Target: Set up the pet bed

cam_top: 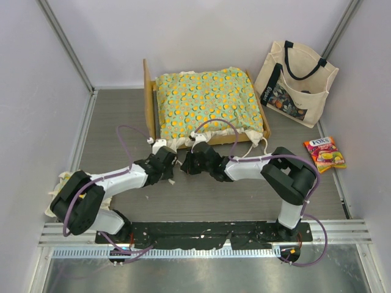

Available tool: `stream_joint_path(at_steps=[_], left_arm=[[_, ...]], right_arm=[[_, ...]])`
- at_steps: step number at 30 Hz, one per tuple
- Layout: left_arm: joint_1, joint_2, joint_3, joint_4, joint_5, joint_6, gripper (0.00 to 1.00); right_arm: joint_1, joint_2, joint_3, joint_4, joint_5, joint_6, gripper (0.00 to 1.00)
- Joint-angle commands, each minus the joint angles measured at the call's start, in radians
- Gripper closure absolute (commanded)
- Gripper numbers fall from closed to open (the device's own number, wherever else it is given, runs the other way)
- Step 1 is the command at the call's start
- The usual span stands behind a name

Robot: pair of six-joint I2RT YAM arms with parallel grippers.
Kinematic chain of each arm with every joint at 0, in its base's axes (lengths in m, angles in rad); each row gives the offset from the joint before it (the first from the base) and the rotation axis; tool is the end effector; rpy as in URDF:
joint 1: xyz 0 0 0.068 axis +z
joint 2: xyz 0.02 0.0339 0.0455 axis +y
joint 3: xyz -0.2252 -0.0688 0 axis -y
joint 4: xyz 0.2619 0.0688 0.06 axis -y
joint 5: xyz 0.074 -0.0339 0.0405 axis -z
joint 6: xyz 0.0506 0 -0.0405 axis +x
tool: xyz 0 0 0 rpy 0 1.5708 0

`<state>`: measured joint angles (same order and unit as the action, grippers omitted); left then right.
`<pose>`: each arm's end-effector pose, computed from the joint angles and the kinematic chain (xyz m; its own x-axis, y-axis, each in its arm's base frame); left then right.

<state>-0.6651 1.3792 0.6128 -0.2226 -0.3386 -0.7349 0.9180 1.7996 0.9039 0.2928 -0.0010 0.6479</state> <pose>0.2262 -0.1561 0.0945 -0.7817 -0.1906 -0.5938 -0.1155 0.9799 -0.1626 0.2333 0.3053 0.0952 -0.7544 0.0070 -0.6564 -0.4259 0.7556 0.4976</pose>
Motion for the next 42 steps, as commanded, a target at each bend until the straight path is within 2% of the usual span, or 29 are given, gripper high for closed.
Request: stream_joint_path(at_steps=[1, 5, 8, 10, 16, 22, 26, 32, 42], left_arm=[[-0.054, 0.061, 0.034, -0.081, -0.092, 0.019, 0.63], [-0.077, 0.092, 0.022, -0.090, -0.120, -0.007, 0.72], [-0.085, 0.116, 0.027, -0.095, -0.122, -0.014, 0.84], [-0.085, 0.133, 0.036, -0.098, -0.140, -0.018, 0.99], [-0.083, 0.146, 0.084, -0.141, -0.131, -0.012, 1.00], [0.008, -0.028, 0.033, -0.152, -0.080, 0.000, 1.00], [0.163, -0.120, -0.013, -0.162, 0.013, 0.045, 1.00], [0.330, -0.196, -0.016, -0.162, 0.088, 0.101, 1.00], [0.634, -0.181, 0.056, -0.098, 0.315, 0.152, 1.00]], right_arm=[[-0.002, -0.048, 0.016, 0.022, 0.013, -0.019, 0.99], [-0.002, -0.049, 0.015, 0.025, 0.015, -0.019, 0.99], [-0.002, -0.051, 0.016, 0.026, 0.013, -0.019, 0.99], [-0.002, -0.052, 0.015, 0.028, 0.015, -0.021, 0.99], [-0.002, -0.074, 0.036, -0.009, 0.042, -0.034, 0.99], [-0.021, -0.132, 0.053, -0.076, 0.159, -0.030, 0.99], [-0.037, -0.163, 0.049, -0.104, 0.199, -0.028, 0.99], [-0.054, -0.189, 0.036, -0.136, 0.255, -0.022, 0.99], [-0.099, -0.230, 0.013, -0.165, 0.274, -0.008, 0.99]])
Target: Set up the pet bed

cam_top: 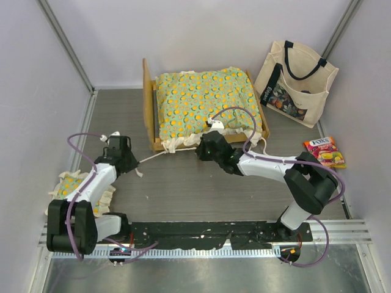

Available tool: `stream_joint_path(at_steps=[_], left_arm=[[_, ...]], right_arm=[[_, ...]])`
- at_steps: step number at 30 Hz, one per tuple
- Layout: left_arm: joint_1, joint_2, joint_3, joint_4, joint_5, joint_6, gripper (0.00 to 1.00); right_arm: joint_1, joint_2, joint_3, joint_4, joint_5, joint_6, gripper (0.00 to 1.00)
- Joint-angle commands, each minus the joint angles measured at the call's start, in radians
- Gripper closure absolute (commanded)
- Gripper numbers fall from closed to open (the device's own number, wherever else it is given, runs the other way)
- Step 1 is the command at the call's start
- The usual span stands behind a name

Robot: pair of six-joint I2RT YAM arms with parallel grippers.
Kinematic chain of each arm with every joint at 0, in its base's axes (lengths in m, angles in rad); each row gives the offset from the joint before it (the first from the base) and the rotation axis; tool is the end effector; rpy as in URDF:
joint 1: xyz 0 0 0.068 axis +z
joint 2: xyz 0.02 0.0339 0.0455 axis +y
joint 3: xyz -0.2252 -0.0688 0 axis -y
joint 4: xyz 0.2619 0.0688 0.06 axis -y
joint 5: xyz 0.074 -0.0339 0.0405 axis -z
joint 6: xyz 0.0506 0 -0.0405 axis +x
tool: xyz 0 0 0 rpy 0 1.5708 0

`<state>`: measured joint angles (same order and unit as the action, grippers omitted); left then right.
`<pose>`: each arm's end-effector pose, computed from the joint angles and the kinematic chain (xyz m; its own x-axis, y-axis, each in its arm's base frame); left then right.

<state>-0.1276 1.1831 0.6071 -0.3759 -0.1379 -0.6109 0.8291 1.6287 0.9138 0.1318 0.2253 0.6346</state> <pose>0.2580 -0.0261 0.1286 -0.6887 -0.4845 -0.5394 -0.4250 0.8725 -0.2411 0.2604 0.2674 0.1440 -0.6509 0.1450 -0.7452 -0.2568 0.8817 0.3958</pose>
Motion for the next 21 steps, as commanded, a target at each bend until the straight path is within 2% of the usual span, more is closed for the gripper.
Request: stream_joint_path(at_steps=[1, 3, 5, 9, 15, 21], left_arm=[[0.106, 0.024, 0.074, 0.060, 0.119, 0.030, 1.00], [0.123, 0.059, 0.117, 0.055, 0.133, 0.040, 1.00], [0.184, 0.078, 0.134, 0.071, 0.200, 0.036, 1.00], [0.235, 0.118, 0.181, 0.072, 0.216, 0.040, 1.00], [0.356, 0.127, 0.184, 0.121, 0.276, 0.019, 1.00], [0.390, 0.148, 0.235, 0.106, 0.287, 0.033, 1.00]], right_arm=[[-0.012, -0.062, 0.002, -0.012, 0.052, 0.010, 0.99], [-0.013, -0.067, -0.006, -0.017, 0.065, 0.019, 0.99], [-0.016, -0.075, -0.013, -0.026, 0.086, 0.033, 0.99], [-0.022, -0.093, -0.030, -0.043, 0.132, 0.066, 0.99], [-0.030, -0.115, -0.046, -0.054, 0.154, 0.079, 0.99], [-0.028, -0.135, -0.058, -0.049, 0.180, 0.096, 0.99]])
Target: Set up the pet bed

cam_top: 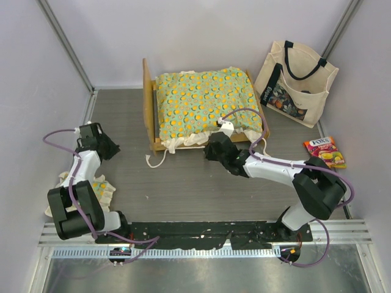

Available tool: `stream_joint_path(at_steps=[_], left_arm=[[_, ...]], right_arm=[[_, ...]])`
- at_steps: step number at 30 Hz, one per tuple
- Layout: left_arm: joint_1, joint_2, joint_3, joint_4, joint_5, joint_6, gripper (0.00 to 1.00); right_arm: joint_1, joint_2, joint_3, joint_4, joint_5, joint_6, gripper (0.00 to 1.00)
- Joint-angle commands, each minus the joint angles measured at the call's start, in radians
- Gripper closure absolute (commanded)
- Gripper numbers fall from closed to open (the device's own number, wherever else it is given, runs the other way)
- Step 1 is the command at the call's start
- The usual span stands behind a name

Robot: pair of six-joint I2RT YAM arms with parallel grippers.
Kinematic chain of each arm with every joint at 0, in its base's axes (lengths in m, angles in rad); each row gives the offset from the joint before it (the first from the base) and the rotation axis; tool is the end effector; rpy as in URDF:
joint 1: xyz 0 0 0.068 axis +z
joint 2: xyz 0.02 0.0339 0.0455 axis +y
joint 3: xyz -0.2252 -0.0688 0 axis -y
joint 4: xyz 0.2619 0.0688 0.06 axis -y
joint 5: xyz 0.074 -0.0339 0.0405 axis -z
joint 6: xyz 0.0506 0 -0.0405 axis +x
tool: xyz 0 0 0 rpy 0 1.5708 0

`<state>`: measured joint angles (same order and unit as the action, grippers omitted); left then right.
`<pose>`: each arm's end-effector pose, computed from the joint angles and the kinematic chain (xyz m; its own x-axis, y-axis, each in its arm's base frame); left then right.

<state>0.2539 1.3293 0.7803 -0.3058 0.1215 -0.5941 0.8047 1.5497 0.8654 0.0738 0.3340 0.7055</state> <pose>0.2942 0.0700 0.1530 -0.5087 -0.7060 -0.4927 -0.5516 0.7067 -0.4432 0.2587 0.2450 0.1498 -0.6233 0.2357 -0.7456 -0.1188 0.9139 0.3882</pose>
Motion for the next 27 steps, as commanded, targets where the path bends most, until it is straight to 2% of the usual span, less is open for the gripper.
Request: stream_joint_path(at_steps=[1, 6, 8, 10, 11, 12, 13, 16, 18, 20, 24, 26, 27], left_arm=[[0.008, 0.001, 0.063, 0.034, 0.024, 0.017, 1.00], [-0.002, -0.019, 0.021, 0.068, 0.121, -0.003, 1.00], [-0.033, -0.047, -0.002, 0.073, 0.136, -0.007, 0.76], [-0.126, -0.088, -0.048, 0.071, 0.110, -0.007, 0.61], [-0.168, -0.147, -0.094, 0.068, 0.031, -0.013, 0.57], [-0.241, -0.180, -0.123, 0.073, -0.002, -0.027, 0.43], [-0.278, -0.218, -0.154, 0.079, -0.038, -0.074, 0.39], [-0.379, -0.408, -0.306, 0.161, -0.114, -0.153, 0.36], [-0.474, -0.532, -0.400, 0.192, -0.253, -0.161, 0.32], [-0.546, -0.584, -0.472, 0.253, -0.296, -0.151, 0.31], [-0.654, -0.550, -0.490, 0.342, -0.382, -0.053, 0.27], [-0.715, -0.460, -0.449, 0.384, -0.428, 0.003, 0.21], [-0.737, -0.431, -0.437, 0.410, -0.434, 0.078, 0.20]], right_arm=[[-0.006, -0.060, -0.017, 0.023, 0.063, 0.026, 0.99], [-0.006, -0.010, 0.001, 0.049, -0.035, 0.023, 0.99], [-0.006, 0.004, 0.004, 0.055, -0.050, 0.023, 0.99], [-0.006, 0.019, 0.012, 0.061, -0.070, 0.022, 0.99], [-0.004, 0.024, 0.015, 0.061, -0.073, 0.022, 0.99], [-0.006, 0.023, 0.020, 0.058, -0.075, 0.020, 0.99], [-0.006, 0.021, 0.020, 0.058, -0.073, 0.019, 0.99], [-0.006, 0.013, 0.020, 0.058, -0.073, 0.017, 0.99], [-0.006, 0.016, 0.023, 0.057, -0.075, 0.011, 0.99], [-0.006, 0.023, 0.021, 0.057, -0.078, 0.008, 0.99], [-0.006, 0.032, 0.023, 0.066, -0.096, 0.011, 0.99], [-0.006, 0.033, 0.023, 0.067, -0.098, 0.011, 0.99], [-0.006, 0.032, 0.021, 0.066, -0.098, 0.011, 0.99]])
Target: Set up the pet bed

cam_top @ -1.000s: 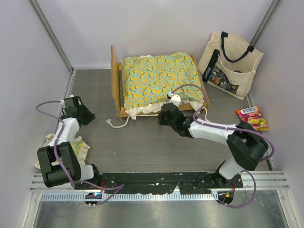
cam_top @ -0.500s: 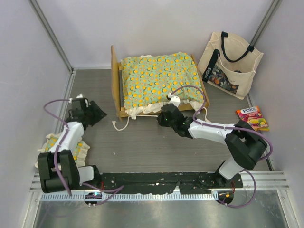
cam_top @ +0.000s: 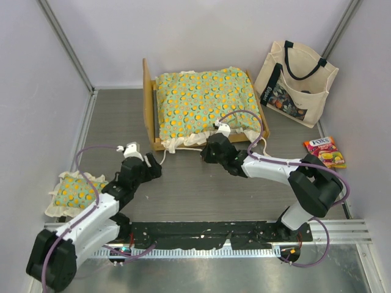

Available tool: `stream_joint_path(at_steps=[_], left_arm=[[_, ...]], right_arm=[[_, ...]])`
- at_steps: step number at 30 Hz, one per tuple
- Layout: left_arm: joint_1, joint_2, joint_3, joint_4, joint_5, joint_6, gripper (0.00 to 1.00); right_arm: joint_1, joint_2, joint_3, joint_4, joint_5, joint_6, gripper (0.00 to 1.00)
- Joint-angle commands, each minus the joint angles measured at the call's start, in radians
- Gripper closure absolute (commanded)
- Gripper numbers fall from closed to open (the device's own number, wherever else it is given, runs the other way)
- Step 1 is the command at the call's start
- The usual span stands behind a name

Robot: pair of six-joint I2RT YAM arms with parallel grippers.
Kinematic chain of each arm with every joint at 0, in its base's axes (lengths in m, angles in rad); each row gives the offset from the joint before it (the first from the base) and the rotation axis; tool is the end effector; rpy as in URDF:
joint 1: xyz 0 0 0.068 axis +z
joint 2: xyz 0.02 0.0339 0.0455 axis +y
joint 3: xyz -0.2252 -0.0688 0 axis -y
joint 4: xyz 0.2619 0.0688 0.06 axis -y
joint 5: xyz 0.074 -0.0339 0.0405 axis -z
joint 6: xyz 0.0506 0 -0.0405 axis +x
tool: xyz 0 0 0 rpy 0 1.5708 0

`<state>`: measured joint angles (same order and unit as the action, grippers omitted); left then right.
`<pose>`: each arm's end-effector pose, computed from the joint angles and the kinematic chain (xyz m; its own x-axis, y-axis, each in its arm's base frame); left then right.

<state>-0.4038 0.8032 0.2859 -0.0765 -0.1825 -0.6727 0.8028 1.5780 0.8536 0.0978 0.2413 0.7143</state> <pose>0.2091 -0.0794 0.1289 -0.5570 -0.4284 -0.7115 -0.1266 0.8905 -0.4370 0.2569 0.2486 0.1379 -0.6773 0.2144 -0.7038 -0.1593 0.8912 0.4248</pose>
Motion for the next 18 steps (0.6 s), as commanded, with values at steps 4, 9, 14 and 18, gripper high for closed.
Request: stream_joint_path(at_steps=[4, 9, 14, 18], left_arm=[[-0.174, 0.244, 0.113, 0.309, -0.173, 0.321, 0.16], [-0.199, 0.421, 0.137, 0.448, -0.175, 0.341, 0.17], [-0.211, 0.539, 0.153, 0.468, -0.271, 0.294, 0.23], [-0.219, 0.642, 0.160, 0.501, -0.325, 0.263, 0.24]], right_arm=[[-0.004, -0.001, 0.032, 0.042, -0.004, 0.001, 0.99], [-0.004, -0.003, 0.030, 0.042, -0.003, 0.001, 0.99], [-0.002, -0.013, 0.030, 0.040, -0.004, -0.003, 0.99], [-0.004, -0.012, 0.028, 0.042, -0.004, -0.006, 0.99]])
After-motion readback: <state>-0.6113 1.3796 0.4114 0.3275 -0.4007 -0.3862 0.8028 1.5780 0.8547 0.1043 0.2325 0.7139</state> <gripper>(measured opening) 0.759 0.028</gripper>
